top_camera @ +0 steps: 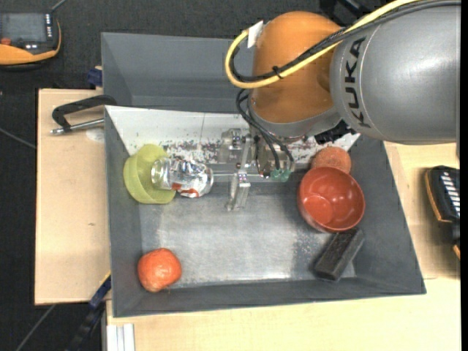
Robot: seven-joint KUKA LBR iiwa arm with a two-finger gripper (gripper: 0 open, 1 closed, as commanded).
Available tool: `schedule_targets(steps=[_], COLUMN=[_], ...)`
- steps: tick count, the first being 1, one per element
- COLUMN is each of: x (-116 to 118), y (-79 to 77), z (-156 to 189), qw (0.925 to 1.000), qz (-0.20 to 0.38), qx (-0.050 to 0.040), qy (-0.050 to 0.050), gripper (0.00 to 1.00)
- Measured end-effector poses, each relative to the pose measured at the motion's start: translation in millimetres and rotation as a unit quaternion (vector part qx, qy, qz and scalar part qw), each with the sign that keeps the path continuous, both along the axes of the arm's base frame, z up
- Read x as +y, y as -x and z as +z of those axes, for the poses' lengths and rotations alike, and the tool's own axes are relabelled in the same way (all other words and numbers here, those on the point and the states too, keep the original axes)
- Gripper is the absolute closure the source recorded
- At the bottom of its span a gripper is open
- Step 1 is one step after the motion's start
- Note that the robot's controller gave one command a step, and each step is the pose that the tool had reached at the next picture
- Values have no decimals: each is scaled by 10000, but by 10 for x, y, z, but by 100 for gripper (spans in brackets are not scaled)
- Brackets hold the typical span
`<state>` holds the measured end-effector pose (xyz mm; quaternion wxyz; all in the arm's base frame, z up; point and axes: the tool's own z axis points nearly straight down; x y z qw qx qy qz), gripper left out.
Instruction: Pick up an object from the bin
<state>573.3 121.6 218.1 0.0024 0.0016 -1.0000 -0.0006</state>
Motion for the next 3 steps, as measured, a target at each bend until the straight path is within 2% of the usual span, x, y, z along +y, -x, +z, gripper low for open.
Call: schedule_targets(steps=[1, 2, 3], x=[-889, -1305, -1999], y=[-268, -259, 142], z=[313, 220, -124], qw=[9994, 10000, 9998], qz=[-350, 57, -210], qx=[-53, -69, -56], qy=[10, 17, 26], gripper=[0, 0, 0])
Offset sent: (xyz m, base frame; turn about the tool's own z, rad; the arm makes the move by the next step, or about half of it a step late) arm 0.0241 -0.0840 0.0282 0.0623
